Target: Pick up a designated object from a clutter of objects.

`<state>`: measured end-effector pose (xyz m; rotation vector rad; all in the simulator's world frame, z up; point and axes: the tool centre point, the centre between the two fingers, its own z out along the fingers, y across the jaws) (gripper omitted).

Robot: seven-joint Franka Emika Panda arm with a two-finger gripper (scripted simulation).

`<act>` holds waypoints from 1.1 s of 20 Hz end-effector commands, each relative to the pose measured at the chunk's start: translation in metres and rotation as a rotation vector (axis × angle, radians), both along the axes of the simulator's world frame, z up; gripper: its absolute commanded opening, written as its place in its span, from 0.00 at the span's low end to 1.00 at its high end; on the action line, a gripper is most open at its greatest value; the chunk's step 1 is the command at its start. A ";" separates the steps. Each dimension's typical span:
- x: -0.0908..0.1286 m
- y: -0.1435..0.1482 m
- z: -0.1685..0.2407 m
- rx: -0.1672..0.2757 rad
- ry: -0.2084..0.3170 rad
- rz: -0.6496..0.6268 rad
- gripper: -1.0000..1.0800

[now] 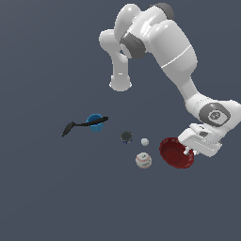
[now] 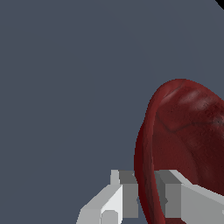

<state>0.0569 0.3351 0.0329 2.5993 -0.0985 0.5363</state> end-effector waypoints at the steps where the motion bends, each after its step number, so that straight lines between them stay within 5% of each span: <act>1: 0.000 0.000 0.000 0.000 0.000 -0.001 0.00; 11: 0.001 -0.013 0.036 0.002 0.002 -0.002 0.00; 22: 0.006 -0.056 0.160 0.005 0.005 -0.004 0.00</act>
